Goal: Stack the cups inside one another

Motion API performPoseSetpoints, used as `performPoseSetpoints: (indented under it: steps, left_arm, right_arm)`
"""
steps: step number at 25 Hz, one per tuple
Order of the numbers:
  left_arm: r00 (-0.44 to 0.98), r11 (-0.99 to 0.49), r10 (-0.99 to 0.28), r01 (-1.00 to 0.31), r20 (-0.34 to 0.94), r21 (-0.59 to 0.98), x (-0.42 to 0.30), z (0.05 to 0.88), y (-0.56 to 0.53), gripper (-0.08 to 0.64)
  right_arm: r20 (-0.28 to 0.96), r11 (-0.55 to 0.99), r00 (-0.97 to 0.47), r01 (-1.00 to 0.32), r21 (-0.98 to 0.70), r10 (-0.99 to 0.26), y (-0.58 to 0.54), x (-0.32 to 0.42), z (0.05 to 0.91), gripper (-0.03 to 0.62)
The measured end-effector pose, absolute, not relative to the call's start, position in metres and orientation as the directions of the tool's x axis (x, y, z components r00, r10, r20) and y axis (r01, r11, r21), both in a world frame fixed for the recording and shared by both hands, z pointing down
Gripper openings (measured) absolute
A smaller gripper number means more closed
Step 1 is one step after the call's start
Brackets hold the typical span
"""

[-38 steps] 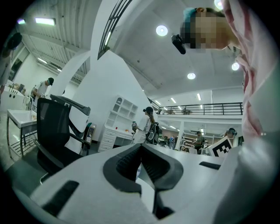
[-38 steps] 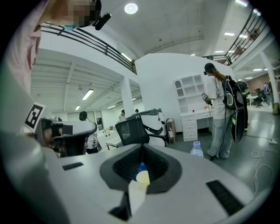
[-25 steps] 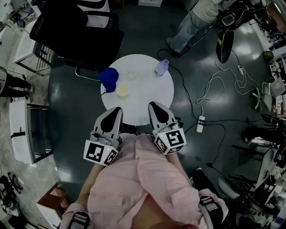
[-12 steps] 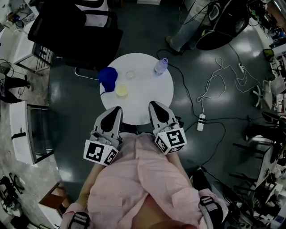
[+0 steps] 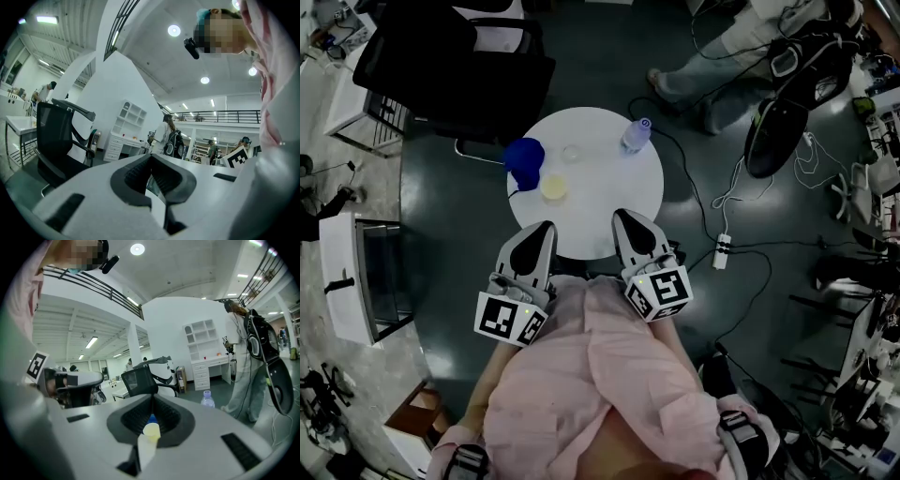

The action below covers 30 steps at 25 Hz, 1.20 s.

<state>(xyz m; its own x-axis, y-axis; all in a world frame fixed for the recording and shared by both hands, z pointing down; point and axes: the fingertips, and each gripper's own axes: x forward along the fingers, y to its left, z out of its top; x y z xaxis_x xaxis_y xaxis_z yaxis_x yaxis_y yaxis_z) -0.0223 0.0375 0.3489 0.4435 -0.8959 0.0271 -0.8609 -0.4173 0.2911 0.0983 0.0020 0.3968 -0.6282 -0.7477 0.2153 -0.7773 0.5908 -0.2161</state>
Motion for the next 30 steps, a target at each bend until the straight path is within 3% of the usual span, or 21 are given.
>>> performPoseSetpoints:
  steps: [30]
  left_arm:
    - [0.447,-0.422,-0.895,-0.857,0.018,0.295,-0.0258,0.3464,0.0350,0.018]
  right_arm:
    - [0.217,0.588,-0.622,-0.782,-0.207,-0.752,0.0000,0.0958,0.3947,0.035]
